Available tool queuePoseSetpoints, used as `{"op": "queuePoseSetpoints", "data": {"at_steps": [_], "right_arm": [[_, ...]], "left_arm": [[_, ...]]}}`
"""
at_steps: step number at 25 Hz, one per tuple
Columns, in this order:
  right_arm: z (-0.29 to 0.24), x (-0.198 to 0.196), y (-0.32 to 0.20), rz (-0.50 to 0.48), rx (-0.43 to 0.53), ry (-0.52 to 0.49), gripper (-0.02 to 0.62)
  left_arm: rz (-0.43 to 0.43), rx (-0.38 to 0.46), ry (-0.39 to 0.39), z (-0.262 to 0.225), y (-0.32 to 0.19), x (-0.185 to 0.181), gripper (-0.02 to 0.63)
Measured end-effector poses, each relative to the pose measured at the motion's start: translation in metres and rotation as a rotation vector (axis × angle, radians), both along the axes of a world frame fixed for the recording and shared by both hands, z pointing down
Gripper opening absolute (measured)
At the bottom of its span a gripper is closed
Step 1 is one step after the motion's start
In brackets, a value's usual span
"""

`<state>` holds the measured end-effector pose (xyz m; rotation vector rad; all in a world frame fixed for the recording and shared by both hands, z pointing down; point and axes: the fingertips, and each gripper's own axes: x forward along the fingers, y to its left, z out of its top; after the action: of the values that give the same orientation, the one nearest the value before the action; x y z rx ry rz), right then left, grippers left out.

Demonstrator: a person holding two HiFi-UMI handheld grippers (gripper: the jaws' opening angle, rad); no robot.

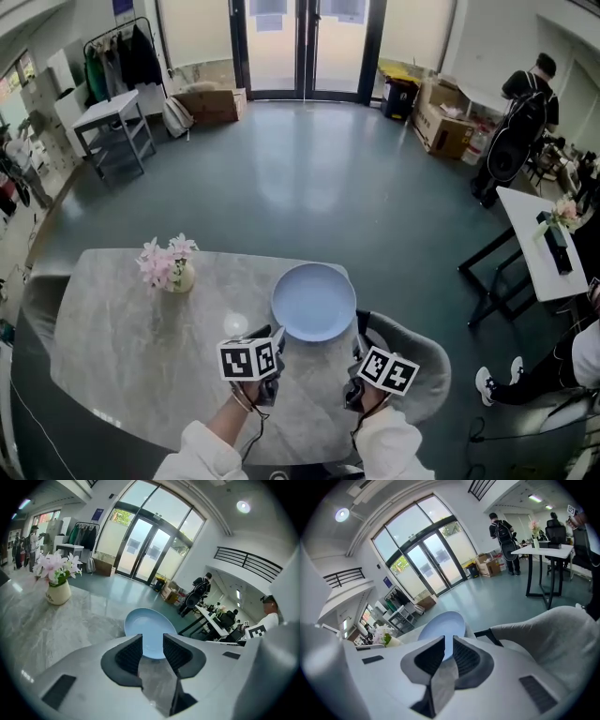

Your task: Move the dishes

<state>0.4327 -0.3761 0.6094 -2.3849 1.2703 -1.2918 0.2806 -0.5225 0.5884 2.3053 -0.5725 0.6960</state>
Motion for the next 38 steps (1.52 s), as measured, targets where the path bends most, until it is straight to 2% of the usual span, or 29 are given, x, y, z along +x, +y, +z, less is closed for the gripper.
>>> {"op": "queuePoseSetpoints", "data": {"at_steps": [6, 9, 12, 15, 26, 32, 38], "right_arm": [[-0.028, -0.037, 0.033, -0.01, 0.034, 0.015, 0.095], [-0.037, -0.059, 0.053, -0.021, 0.042, 0.026, 0.089], [-0.043, -0.079, 0.074, -0.023, 0.05, 0.035, 0.083], [-0.049, -0.098, 0.092, -0.031, 0.052, 0.041, 0.08], [-0.081, -0.176, 0.14, -0.075, 0.082, 0.113, 0.077], [-0.081, -0.223, 0.177, -0.094, 0.042, 0.122, 0.075], [-0.085, -0.249, 0.217, -0.071, 0.016, 0.136, 0.077]], "left_arm": [[0.041, 0.014, 0.047, -0.03, 0.055, -0.011, 0.101], [0.059, 0.022, 0.051, -0.036, 0.078, -0.027, 0.091], [0.068, 0.031, 0.062, -0.042, 0.098, -0.044, 0.047], [0.072, 0.023, 0.071, -0.051, 0.118, -0.062, 0.03], [0.075, 0.067, 0.109, -0.073, 0.175, -0.132, 0.015], [0.079, 0.054, 0.138, -0.077, 0.207, -0.173, 0.015], [0.091, 0.067, 0.146, -0.082, 0.235, -0.196, 0.015]]}}
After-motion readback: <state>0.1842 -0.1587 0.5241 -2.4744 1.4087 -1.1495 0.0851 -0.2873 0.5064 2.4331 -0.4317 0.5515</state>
